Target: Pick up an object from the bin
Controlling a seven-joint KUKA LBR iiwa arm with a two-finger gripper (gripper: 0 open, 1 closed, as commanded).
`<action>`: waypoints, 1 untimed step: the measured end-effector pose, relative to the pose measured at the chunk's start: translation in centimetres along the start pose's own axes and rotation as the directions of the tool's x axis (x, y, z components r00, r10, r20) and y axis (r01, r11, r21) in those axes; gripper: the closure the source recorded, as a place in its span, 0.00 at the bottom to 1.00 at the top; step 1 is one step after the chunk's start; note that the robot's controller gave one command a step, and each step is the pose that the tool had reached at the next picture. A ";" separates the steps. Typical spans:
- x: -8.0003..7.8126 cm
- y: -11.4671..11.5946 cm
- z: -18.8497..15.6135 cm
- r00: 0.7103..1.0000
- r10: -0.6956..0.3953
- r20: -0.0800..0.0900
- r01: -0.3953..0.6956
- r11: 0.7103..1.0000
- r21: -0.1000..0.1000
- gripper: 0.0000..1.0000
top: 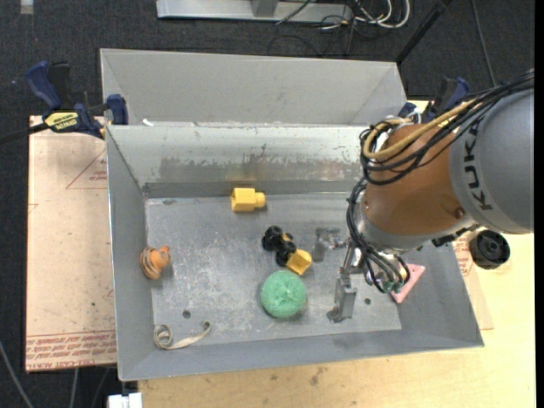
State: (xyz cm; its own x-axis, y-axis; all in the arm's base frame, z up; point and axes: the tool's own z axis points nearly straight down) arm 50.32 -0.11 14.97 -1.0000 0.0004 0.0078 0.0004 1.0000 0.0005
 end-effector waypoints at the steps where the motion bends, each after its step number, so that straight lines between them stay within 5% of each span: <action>1: -0.2 0.0 -0.4 1.000 0.000 0.008 0.000 1.000 0.000 0.00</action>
Offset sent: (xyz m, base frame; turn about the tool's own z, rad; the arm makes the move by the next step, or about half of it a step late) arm 0.0637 0.0355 -0.0797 -0.0348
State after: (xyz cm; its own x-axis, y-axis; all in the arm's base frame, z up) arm 50.51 -0.11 15.40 -1.0000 0.0004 -0.0003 0.0004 1.0000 0.0005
